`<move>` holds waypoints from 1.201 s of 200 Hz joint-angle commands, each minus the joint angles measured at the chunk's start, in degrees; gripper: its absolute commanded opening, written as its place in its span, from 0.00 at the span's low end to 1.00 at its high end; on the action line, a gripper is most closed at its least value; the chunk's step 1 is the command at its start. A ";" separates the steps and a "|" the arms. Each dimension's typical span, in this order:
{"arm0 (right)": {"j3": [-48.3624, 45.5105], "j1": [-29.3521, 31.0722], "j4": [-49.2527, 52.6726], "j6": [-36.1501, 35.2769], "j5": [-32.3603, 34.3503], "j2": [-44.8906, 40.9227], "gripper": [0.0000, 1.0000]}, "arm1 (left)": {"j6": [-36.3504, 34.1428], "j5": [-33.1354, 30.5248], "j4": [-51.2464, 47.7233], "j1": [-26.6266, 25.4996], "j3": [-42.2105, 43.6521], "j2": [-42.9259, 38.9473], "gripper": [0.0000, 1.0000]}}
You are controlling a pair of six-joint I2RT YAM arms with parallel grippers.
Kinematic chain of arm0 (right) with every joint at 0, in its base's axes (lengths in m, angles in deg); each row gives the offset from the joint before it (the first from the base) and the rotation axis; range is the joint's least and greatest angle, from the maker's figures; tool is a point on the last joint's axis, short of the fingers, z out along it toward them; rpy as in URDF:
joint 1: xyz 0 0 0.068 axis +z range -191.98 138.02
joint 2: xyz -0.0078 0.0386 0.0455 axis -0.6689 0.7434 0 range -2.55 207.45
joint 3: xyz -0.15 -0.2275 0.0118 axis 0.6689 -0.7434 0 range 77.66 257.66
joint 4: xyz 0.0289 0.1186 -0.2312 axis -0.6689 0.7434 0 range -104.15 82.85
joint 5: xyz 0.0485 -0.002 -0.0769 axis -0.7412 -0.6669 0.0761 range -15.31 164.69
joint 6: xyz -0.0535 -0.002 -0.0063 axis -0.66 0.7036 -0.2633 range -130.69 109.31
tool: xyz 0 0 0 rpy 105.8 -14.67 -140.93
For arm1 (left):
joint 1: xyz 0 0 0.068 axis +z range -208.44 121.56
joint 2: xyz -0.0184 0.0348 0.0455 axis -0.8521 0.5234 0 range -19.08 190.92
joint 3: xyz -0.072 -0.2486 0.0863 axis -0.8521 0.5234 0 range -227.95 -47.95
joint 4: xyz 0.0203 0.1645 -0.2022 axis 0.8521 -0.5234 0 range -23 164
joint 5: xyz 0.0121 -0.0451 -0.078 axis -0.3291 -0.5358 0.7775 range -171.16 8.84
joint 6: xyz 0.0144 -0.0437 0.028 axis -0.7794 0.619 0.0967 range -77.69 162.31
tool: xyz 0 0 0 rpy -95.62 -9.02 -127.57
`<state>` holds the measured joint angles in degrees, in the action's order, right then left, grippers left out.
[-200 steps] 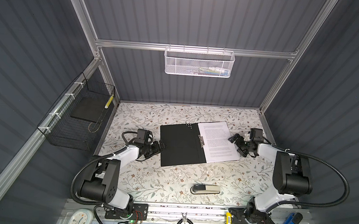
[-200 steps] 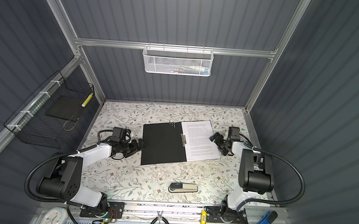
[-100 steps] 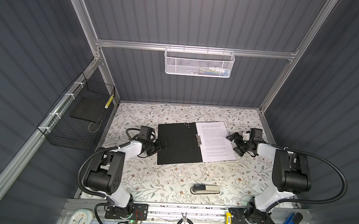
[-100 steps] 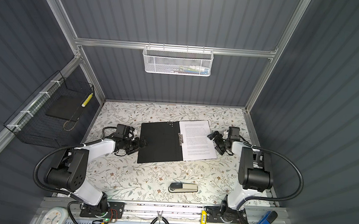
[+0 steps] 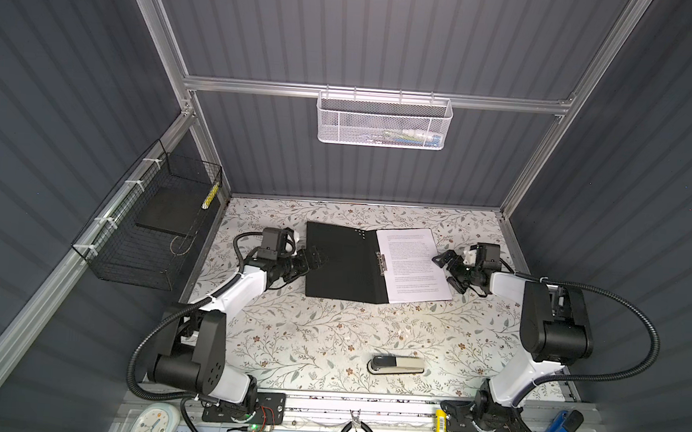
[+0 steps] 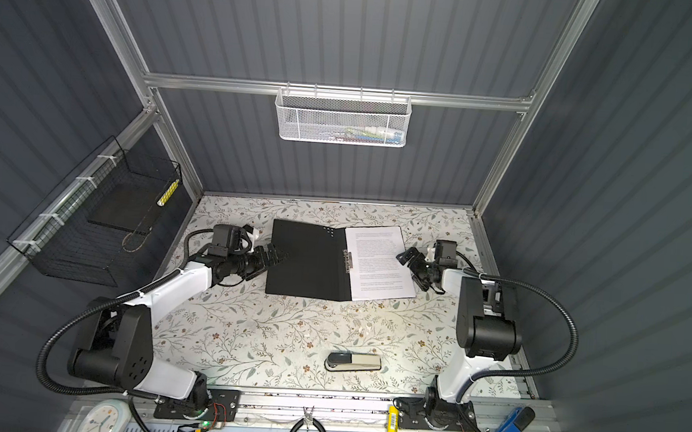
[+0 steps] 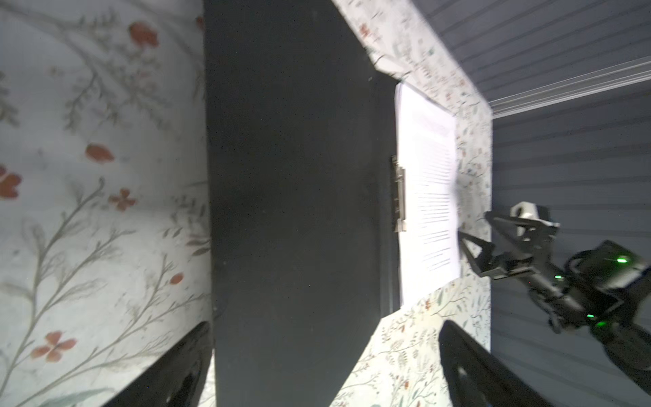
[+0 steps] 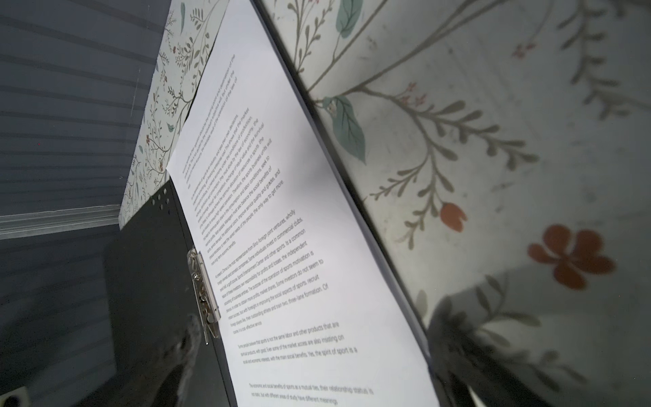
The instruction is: Put the files into the folder
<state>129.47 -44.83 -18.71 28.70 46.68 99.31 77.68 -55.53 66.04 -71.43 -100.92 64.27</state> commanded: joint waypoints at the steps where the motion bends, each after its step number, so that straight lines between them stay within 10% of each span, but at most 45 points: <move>1: 0.36 5.16 5.87 0.33 -8.17 1.81 0.99 | 2.51 11.82 3.13 -4.83 -3.79 -1.53 1.00; 75: 1.20 9.73 5.76 1.74 -5.30 0.69 0.99 | -0.99 7.56 0.14 -19.09 -17.79 5.12 1.00; 181: -12.82 -2.03 3.35 7.35 0.93 -22.19 0.99 | 5.83 9.96 13.36 -32.57 -31.18 35.99 1.00; 240: -16.24 -2.07 3.21 3.36 1.01 -32.99 0.99 | -2.24 7.62 9.14 -29.50 -27.54 20.57 1.00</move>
<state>112.58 -46.93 -16.13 35.26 47.66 70.20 80.06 -47.92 74.87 -103.26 -129.64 96.51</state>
